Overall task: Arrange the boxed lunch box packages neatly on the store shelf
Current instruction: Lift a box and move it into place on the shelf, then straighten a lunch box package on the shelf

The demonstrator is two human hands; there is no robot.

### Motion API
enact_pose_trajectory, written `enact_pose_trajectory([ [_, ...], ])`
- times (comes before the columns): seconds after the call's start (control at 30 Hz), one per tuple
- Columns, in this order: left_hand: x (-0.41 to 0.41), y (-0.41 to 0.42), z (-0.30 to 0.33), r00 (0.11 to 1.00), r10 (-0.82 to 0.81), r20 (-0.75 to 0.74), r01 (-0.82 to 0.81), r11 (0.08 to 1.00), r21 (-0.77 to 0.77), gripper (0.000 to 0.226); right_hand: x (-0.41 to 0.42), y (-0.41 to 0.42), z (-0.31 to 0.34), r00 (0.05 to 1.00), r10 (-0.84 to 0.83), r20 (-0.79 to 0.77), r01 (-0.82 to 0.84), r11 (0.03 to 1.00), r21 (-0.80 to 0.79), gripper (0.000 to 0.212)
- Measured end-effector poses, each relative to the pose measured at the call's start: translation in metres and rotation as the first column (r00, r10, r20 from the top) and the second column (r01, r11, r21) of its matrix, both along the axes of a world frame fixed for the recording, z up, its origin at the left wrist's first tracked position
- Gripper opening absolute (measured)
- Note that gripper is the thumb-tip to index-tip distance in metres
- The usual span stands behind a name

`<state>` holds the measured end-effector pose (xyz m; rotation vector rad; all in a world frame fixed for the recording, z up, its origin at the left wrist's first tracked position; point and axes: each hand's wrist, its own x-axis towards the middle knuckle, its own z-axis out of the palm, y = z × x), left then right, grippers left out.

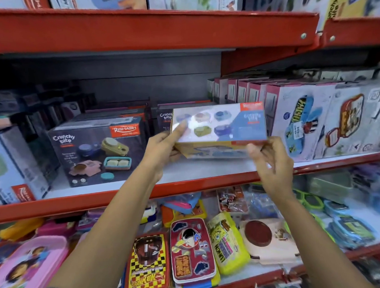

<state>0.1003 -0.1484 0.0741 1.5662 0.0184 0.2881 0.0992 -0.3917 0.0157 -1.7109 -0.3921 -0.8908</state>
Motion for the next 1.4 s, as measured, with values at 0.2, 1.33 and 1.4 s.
enact_pose_trajectory([
  [0.2,-0.010,0.011,-0.019,0.949,-0.233,0.213,0.197,0.964,0.178,0.055,0.009,-0.009,0.010,0.918,0.143,-0.369,-0.029,0.954,0.298,0.074],
  [1.33,-0.016,-0.005,-0.062,0.874,0.378,0.304,-0.485,0.680,0.549,0.064,0.047,0.039,-0.001,0.927,0.063,-0.371,-0.162,0.956,-0.243,0.053],
  [1.4,-0.025,-0.006,-0.067,0.867,0.383,0.319,-0.499,0.655,0.568,0.066,0.039,0.036,-0.005,0.941,0.053,-0.333,-0.136,0.963,-0.231,0.050],
])
